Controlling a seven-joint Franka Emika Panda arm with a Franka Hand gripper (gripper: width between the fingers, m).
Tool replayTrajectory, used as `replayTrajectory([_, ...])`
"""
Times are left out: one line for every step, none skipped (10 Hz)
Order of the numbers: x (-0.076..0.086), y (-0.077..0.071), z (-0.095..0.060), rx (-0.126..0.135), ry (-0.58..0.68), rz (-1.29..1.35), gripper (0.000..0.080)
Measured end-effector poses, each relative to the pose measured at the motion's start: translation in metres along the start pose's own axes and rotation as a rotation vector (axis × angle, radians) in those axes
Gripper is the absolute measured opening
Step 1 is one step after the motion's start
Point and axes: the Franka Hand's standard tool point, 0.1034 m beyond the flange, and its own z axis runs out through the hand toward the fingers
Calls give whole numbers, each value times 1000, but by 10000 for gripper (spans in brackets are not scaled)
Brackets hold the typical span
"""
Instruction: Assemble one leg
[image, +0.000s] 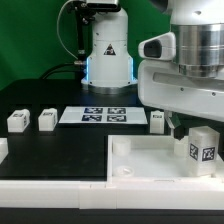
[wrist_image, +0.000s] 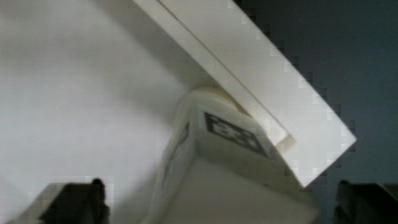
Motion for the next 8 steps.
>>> replayTrajectory([-2,-2,0,0,-1,-128,640])
replayTrajectory([-4,-3,1,1,-2,-239,648])
replayTrajectory([-6,-4,1,3,-1,-358,649])
replayTrajectory([-7,-4,1,1,0,-476,649])
replayTrajectory([-6,-4,1,1,0,-579,649])
replayTrajectory([-5,-3,1,0,0,-687,649])
replayTrajectory([-4,-1,1,-1,-2,-756,649])
replayTrajectory([-2,0,0,-9,3,-922,649])
